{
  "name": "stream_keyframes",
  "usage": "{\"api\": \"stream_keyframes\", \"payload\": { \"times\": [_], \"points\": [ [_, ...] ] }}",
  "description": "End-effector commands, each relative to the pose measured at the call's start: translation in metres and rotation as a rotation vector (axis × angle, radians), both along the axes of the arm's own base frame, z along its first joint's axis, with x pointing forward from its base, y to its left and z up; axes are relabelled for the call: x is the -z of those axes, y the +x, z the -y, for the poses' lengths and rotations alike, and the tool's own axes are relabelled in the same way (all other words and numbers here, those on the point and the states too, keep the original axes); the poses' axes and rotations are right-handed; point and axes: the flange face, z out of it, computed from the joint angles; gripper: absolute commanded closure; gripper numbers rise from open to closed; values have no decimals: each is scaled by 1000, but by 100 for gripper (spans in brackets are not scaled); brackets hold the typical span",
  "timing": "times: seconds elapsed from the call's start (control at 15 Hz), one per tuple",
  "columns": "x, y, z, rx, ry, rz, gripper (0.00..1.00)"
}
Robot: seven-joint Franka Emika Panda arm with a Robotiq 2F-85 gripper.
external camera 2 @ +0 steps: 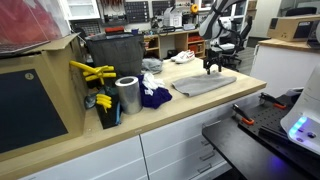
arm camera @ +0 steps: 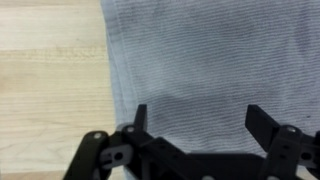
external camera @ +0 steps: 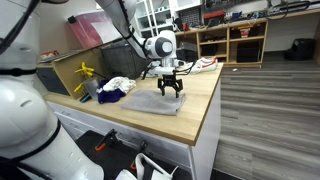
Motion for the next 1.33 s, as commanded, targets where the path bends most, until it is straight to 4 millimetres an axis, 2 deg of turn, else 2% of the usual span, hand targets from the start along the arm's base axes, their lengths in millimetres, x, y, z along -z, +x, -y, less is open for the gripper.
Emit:
{"api": "stream_keyframes", "payload": {
  "times": [0.0, 0.67, 1.0, 1.27],
  "points": [
    [1, 3, 1, -15, 0, 15, 0],
    [15, 9, 49, 22, 10, -1, 0],
    [38, 12, 61, -104, 186, -29, 0],
    [37, 11, 81, -157, 283, -56, 0]
  ]
}}
